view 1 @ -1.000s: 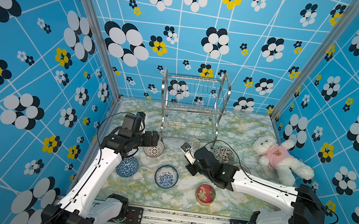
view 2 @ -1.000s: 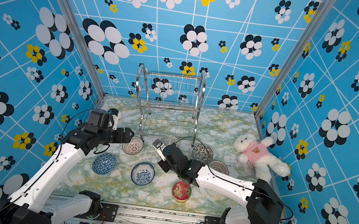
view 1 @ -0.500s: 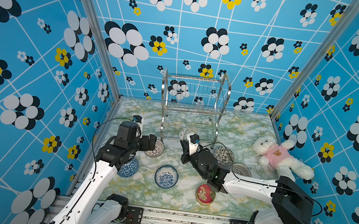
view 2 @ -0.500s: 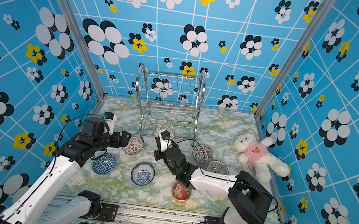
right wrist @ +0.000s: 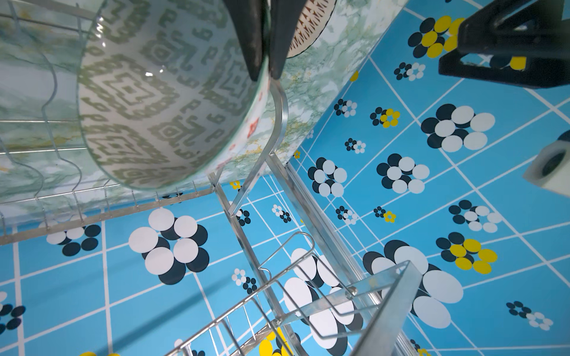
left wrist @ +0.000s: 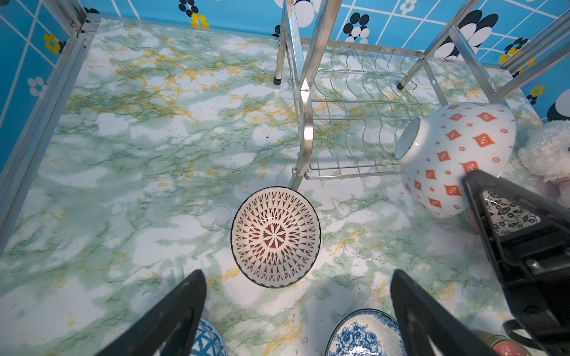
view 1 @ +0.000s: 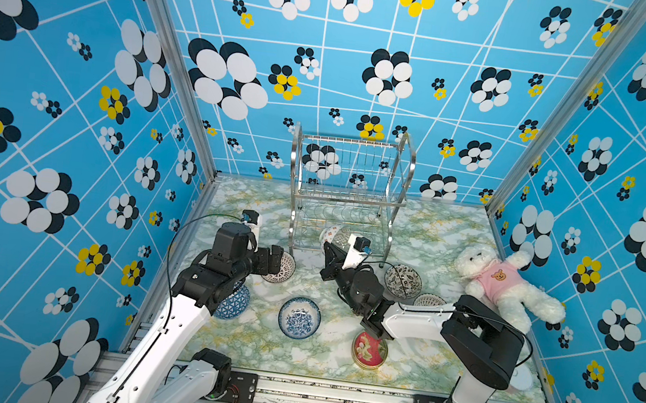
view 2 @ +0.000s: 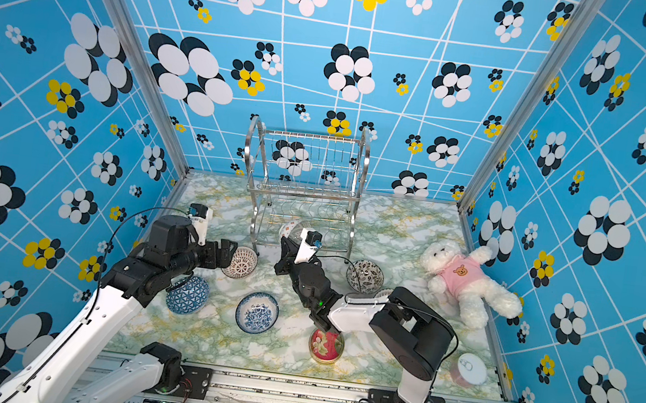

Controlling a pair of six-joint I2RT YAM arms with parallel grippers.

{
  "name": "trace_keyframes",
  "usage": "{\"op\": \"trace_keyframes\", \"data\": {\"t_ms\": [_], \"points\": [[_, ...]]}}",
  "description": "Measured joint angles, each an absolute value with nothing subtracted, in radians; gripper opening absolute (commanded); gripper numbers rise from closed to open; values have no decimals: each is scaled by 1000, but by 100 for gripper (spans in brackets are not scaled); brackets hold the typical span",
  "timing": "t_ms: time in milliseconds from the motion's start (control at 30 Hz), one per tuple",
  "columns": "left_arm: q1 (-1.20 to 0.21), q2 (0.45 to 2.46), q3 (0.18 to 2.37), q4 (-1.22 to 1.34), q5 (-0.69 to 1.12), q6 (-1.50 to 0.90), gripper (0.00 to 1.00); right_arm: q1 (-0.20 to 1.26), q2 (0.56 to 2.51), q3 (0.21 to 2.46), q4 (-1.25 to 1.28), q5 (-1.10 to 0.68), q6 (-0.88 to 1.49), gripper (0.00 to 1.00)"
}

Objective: Load bowls into a dish rack
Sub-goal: Place the bowl in the dish rack.

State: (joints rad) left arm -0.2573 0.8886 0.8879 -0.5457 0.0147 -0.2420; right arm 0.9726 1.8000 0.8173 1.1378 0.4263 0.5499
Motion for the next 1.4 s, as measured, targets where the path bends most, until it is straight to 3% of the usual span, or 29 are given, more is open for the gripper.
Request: {"op": "trace_keyframes", "data": {"t_ms": [933,1400], "points": [[-263,883,884,-546,-37,-242,97,807,2020,1088,1212,217,1161,0],[-265,892,884,-546,-30,-242,98,740,2086,1180,1184,101,1303,0]]}}
